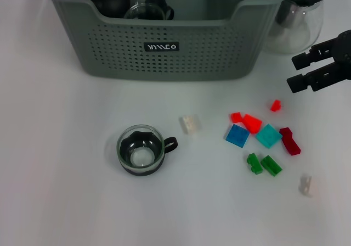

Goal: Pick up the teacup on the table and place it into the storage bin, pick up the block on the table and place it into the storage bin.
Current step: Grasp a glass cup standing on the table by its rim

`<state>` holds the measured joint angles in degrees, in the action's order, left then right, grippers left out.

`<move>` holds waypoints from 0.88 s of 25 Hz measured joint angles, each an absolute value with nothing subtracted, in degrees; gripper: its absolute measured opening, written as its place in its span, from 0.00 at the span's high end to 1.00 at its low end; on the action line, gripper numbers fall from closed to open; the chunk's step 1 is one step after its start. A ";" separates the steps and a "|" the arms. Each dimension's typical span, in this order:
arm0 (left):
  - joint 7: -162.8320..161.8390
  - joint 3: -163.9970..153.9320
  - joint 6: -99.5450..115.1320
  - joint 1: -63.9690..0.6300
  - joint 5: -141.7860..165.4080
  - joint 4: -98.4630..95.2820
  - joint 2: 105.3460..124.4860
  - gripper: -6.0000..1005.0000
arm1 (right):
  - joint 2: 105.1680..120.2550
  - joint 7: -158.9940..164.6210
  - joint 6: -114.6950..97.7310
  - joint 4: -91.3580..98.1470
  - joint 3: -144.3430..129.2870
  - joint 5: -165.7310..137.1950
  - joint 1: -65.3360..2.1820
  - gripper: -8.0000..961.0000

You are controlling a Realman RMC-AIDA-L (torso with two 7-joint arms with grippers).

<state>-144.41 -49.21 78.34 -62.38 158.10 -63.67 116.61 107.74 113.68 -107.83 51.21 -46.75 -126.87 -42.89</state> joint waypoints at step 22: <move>-118.31 -49.17 114.93 -33.05 116.90 -88.59 117.40 0.14 | 108.36 113.79 -106.69 50.65 -42.93 -126.73 -43.77 0.12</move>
<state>-118.31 -49.17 114.93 -33.05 116.90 -88.59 117.40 108.36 113.79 -106.69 50.65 -42.93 -126.73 -43.77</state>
